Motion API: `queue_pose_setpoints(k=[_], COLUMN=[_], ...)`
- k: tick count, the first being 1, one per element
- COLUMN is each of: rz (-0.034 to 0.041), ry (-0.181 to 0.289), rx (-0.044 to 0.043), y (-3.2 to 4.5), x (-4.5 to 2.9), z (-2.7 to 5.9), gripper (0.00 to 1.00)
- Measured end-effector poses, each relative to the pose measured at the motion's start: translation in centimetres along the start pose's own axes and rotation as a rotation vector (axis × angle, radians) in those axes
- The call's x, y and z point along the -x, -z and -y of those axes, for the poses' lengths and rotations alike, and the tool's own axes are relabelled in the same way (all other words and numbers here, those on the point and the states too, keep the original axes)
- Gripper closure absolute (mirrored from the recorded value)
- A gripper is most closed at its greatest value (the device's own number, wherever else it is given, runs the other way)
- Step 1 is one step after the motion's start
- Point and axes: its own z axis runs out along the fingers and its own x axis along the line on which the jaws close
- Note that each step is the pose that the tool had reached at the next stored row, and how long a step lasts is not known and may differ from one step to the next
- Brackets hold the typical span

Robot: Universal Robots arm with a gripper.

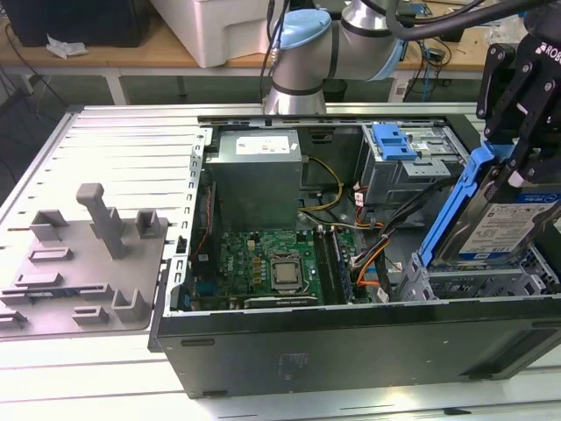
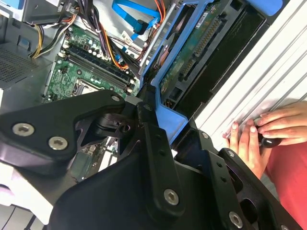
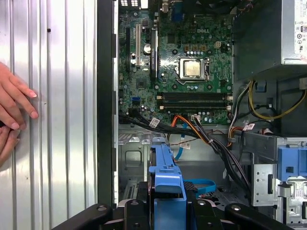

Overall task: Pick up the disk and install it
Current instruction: 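Insert the disk into the insertion slot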

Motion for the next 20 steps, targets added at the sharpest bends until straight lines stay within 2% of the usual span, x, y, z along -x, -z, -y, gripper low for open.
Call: queue_pose_setpoints(k=[20], rz=[0.0000], ry=[0.000], rx=[0.0000], y=[-0.46], x=[0.00], z=[0.00], gripper=[0.63])
